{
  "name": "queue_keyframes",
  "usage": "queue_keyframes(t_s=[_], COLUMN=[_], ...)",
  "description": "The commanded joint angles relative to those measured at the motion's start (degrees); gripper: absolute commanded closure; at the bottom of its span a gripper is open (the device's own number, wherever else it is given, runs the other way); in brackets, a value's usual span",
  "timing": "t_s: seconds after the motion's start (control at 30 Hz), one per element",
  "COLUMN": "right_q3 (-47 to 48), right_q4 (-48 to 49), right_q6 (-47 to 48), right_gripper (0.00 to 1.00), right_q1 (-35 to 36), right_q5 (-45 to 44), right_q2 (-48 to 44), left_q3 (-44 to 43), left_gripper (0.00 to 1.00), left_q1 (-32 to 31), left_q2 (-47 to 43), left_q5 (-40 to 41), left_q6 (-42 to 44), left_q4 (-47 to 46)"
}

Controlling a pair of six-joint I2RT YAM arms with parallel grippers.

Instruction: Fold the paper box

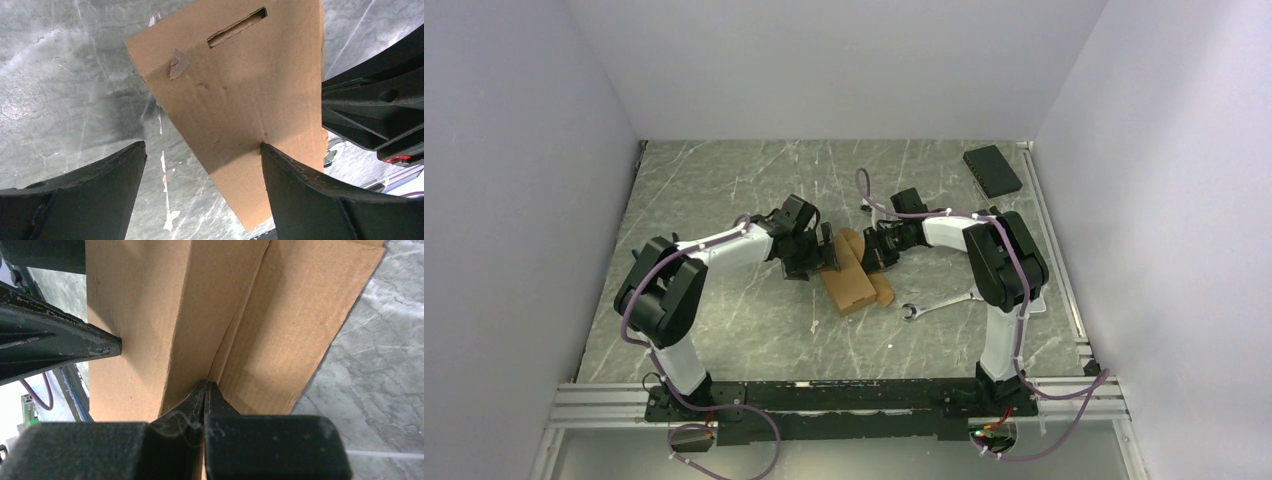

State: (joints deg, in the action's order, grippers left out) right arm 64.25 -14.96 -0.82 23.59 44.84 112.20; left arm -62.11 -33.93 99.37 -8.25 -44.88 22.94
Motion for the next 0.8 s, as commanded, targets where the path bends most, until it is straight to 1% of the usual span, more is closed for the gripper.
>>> queue_keyframes(t_s=[0.0,0.07,0.13,0.17,0.27,0.37,0.43,0.47,0.5,0.53,0.57,0.6,0.67,0.7,0.73,0.77], right_q3=[1.44,1.56,2.63,2.93,3.34,2.77,1.29,0.30,-1.13,-2.90,-4.94,-7.36,-14.14,-17.98,-22.30,-26.56], right_q4=[0.44,0.22,-2.09,-2.96,-5.16,-6.55,-7.02,-7.46,-7.86,-8.32,-9.54,-11.97,-18.40,-18.73,-16.94,-14.22], right_q6=[-1.87,-1.75,0.01,0.26,4.81,9.66,15.14,19.25,23.42,28.62,36.02,46.00,69.84,80.62,87.40,90.61], right_gripper=[0.96,0.95,0.93,0.92,0.90,0.83,0.76,0.71,0.64,0.57,0.48,0.39,0.19,0.08,0.02,0.01], right_q1=[0.93,1.01,0.32,-0.60,-3.81,-6.43,-7.27,-7.34,-7.36,-7.34,-7.36,-7.36,-7.38,-7.34,-7.29,-7.19], right_q5=[7.87,7.27,3.57,1.97,-2.18,-3.89,-4.20,-3.91,-3.20,-1.81,0.71,3.89,8.88,9.78,10.23,10.38], right_q2=[-0.11,-0.57,-1.34,-1.89,-5.36,-10.13,-14.25,-16.70,-19.16,-21.66,-24.33,-26.92,-32.80,-36.15,-40.16,-42.22], left_q3=[0.94,1.39,1.59,1.68,1.61,1.08,0.78,0.71,0.64,0.55,0.46,0.19,-0.57,-0.93,-1.43,-1.93], left_gripper=[0.10,0.11,0.11,0.11,0.11,0.11,0.12,0.12,0.12,0.12,0.12,0.12,0.12,0.12,0.13,0.13], left_q1=[0.28,0.73,1.16,1.37,1.95,2.83,3.12,3.21,3.30,3.38,3.49,3.64,3.90,4.06,4.15,4.22], left_q2=[1.92,1.67,1.46,1.36,1.41,2.14,2.64,2.77,2.88,2.99,3.13,3.30,3.72,3.98,4.25,4.62], left_q5=[0.37,0.02,-0.36,-0.52,-0.79,-1.20,-1.99,-2.24,-2.48,-2.80,-3.00,-3.19,-3.47,-3.75,-4.04,-4.37], left_q6=[2.07,2.21,2.82,3.37,5.53,7.65,8.72,9.21,9.68,10.33,10.96,11.54,12.93,13.62,14.43,15.34], left_q4=[2.12,1.96,2.02,2.02,2.43,3.37,3.44,3.44,3.43,3.37,3.45,3.52,3.95,4.33,4.56,4.82])
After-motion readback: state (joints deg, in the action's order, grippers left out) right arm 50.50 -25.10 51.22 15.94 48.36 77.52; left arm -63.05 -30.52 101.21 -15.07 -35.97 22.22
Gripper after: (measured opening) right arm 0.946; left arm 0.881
